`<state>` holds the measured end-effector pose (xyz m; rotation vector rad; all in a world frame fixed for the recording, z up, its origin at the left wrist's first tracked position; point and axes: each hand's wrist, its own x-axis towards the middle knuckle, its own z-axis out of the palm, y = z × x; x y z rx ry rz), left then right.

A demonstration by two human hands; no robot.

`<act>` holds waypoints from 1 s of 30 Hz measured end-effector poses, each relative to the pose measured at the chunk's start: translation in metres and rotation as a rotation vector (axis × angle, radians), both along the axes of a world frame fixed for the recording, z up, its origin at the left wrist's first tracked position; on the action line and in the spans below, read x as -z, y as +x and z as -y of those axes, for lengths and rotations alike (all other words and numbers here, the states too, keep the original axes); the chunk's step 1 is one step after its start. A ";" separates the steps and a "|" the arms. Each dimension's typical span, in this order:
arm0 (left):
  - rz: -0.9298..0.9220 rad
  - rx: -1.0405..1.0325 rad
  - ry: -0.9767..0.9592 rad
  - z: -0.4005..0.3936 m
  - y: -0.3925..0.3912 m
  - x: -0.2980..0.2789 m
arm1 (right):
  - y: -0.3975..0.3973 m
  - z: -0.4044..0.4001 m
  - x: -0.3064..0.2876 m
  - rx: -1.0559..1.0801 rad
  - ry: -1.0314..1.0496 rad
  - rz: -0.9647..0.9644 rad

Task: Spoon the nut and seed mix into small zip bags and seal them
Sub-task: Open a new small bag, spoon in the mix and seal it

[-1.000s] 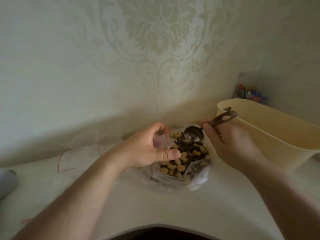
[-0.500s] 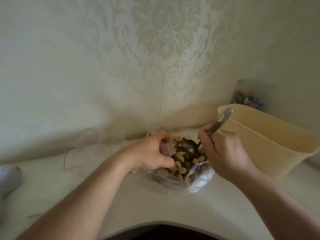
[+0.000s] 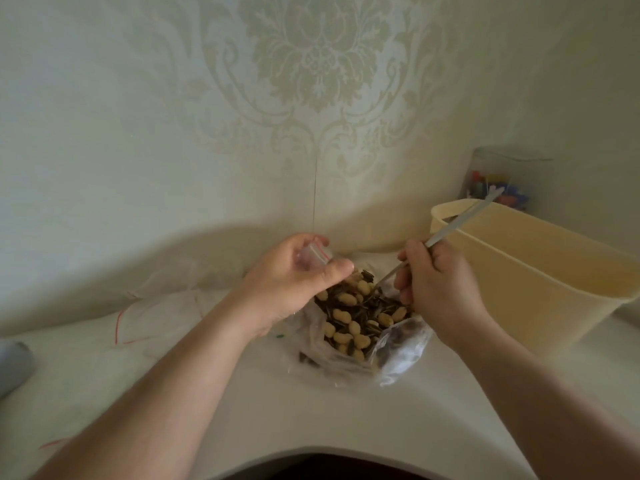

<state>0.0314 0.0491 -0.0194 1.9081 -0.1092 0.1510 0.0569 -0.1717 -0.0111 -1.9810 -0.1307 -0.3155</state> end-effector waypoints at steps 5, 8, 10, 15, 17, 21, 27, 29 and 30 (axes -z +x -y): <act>-0.034 0.123 -0.131 0.007 0.000 0.000 | 0.006 0.004 -0.017 0.003 -0.019 0.080; 0.021 0.057 -0.065 0.010 0.001 0.002 | 0.011 0.007 -0.022 -0.018 -0.060 0.155; 0.074 -0.006 0.005 0.011 0.003 0.004 | 0.013 0.010 -0.021 -0.018 -0.082 0.188; 0.212 -0.130 0.183 0.025 0.007 0.009 | 0.011 0.021 -0.023 0.012 -0.061 0.273; 0.205 -0.130 0.231 0.034 0.008 0.010 | 0.009 0.028 -0.028 0.048 -0.067 0.327; 0.201 -0.179 0.397 0.045 0.012 0.018 | 0.005 0.039 -0.037 0.072 0.036 0.370; 0.143 -0.186 0.432 0.046 0.015 0.022 | -0.003 0.038 -0.035 -0.008 -0.058 0.452; 0.143 -0.174 0.427 0.049 0.014 0.020 | -0.003 0.035 -0.031 -0.032 -0.156 0.509; 0.141 -0.174 0.425 0.050 0.013 0.019 | -0.003 0.034 -0.030 -0.042 -0.193 0.544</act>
